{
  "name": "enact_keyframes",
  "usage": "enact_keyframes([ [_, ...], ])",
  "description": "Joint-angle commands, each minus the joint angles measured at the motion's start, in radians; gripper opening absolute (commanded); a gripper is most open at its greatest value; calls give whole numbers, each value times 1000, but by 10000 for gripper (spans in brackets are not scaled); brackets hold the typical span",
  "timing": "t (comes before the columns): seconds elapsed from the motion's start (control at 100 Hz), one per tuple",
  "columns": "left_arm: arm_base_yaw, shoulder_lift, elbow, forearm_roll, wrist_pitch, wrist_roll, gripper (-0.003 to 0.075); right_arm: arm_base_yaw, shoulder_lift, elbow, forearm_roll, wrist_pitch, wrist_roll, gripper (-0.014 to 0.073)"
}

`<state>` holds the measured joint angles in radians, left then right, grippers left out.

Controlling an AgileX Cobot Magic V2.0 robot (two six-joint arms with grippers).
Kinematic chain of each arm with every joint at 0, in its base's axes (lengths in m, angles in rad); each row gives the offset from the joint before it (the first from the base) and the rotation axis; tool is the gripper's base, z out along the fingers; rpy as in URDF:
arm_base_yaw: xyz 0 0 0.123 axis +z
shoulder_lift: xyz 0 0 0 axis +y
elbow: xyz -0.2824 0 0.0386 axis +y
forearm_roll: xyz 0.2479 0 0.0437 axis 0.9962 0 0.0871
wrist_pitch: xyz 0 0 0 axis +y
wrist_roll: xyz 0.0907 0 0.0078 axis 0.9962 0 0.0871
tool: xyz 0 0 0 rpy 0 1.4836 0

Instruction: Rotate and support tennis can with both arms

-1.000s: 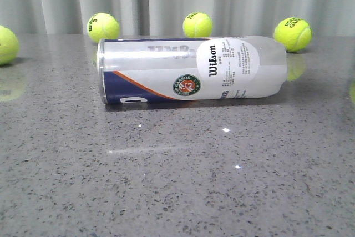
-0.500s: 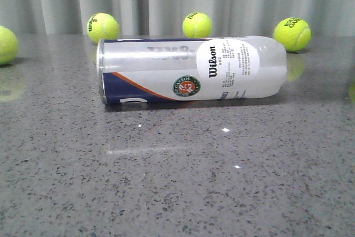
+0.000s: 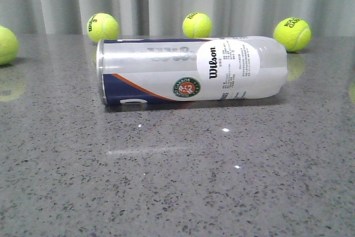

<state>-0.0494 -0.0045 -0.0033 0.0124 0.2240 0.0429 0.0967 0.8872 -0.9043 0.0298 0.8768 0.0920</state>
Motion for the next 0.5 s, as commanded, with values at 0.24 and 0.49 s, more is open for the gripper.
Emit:
enact_keyframes([
  [0.24, 2, -40, 48, 1, -86, -8, -21, -11, -342, 209, 5, -291, 1, -65],
  [0.49, 2, -40, 48, 13, -135, -8, -21, -11, -575, 367, 5, -450, 1, -65],
])
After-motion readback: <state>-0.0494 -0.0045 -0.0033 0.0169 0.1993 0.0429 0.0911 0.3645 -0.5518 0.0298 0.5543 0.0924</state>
